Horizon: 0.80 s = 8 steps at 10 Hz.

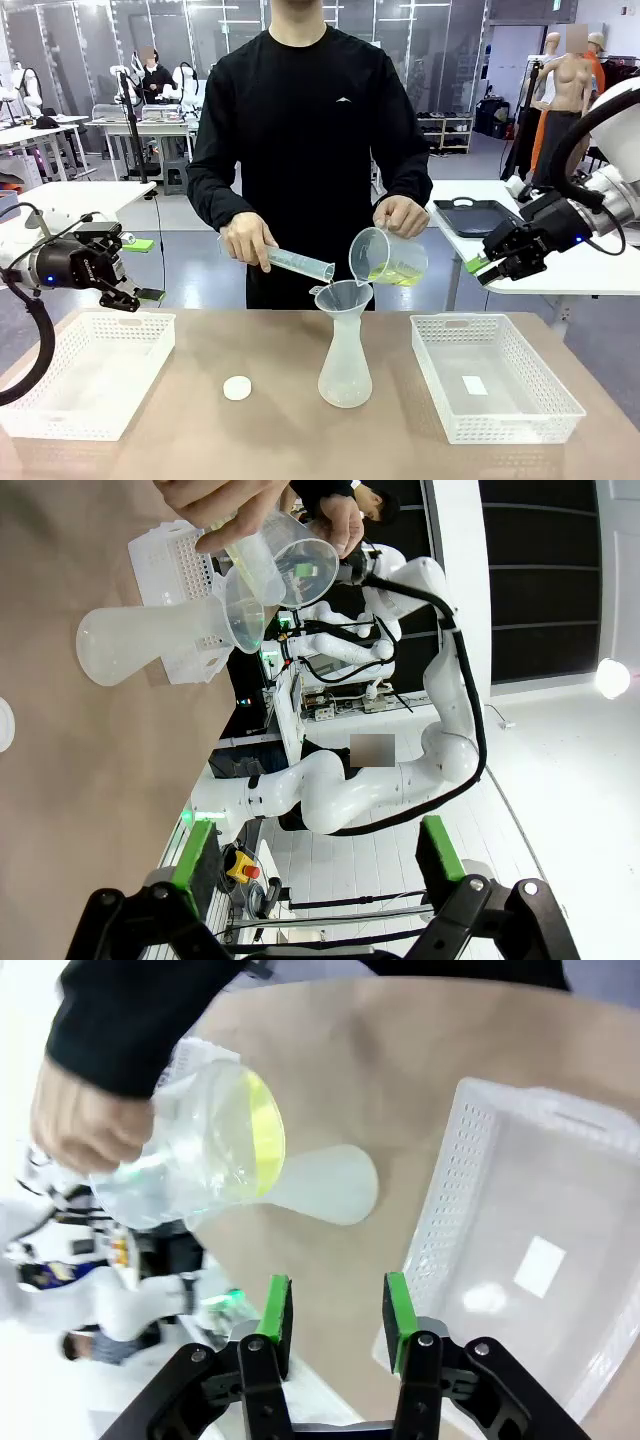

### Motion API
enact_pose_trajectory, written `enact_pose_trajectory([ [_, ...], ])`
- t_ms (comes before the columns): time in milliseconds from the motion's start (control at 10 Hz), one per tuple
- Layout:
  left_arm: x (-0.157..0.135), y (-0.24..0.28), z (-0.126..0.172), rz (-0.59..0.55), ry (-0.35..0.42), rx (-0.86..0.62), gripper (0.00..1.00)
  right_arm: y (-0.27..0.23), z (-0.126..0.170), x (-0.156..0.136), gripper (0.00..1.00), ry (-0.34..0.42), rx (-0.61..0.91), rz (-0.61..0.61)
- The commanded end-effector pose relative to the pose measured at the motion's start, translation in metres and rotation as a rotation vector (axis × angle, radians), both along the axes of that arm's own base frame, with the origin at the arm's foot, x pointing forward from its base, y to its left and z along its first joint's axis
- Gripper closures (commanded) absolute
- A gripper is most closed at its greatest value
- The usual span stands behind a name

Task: Prepare the solutions needed for the experiment.
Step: Once the solution is in the Big flask , pick up the Plastic Funnel and place it back into the right Organizing basket.

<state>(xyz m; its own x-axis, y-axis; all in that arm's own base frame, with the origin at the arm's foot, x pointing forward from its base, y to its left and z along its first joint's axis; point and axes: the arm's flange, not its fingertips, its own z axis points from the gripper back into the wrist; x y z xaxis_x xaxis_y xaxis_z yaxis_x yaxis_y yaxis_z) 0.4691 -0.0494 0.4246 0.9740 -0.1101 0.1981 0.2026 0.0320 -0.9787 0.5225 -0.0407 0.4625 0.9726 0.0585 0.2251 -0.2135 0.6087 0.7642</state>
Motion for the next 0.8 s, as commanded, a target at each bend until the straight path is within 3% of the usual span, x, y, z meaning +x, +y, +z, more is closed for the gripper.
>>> enact_pose_trajectory([
  [0,-0.001,0.0,0.002,-0.007,-0.001,-0.011,0.0,-0.006,-0.006,0.024,0.52,0.166,0.124,-0.048],
  [200,-0.001,0.0,0.002,-0.007,-0.001,-0.011,0.0,-0.014,-0.016,0.027,0.52,0.246,0.22,-0.041],
  [700,-0.001,0.0,0.002,-0.007,-0.001,-0.011,0.0,-0.028,-0.046,0.015,0.52,0.277,0.362,-0.09],
])
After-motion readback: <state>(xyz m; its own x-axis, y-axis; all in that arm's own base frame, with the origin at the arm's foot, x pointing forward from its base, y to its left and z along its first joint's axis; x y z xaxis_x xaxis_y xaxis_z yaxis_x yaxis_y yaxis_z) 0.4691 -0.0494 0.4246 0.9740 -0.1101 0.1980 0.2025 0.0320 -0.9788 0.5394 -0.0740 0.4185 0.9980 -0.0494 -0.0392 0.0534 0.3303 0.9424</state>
